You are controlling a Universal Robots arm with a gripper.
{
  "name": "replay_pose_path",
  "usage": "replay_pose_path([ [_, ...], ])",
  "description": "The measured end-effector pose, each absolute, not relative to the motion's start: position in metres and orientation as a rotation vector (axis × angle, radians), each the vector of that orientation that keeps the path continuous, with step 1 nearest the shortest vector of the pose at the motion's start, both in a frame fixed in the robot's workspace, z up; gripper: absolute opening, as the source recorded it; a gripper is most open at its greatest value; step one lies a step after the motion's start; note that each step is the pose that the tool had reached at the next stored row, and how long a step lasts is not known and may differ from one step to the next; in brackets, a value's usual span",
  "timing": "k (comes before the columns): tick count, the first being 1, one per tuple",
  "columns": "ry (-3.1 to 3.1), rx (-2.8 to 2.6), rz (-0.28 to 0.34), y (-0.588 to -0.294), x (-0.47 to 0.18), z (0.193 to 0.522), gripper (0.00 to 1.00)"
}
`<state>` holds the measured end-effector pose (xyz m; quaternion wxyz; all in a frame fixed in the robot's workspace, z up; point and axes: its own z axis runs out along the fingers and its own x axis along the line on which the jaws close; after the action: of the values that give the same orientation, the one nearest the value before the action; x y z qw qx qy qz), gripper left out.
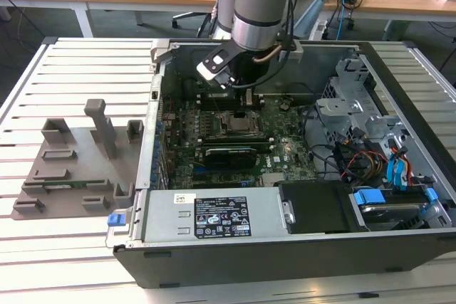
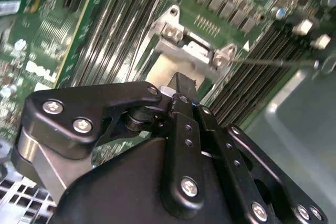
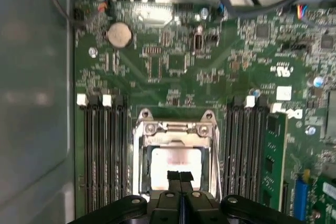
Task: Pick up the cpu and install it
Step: 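Close the cpu cover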
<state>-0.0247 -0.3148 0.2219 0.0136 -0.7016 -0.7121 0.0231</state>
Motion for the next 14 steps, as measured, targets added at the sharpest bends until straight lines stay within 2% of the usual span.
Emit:
replay_pose_path([
  [14, -2.218, -2.185, 0.072, -0.315, -0.039, 0.206, 0.11],
])
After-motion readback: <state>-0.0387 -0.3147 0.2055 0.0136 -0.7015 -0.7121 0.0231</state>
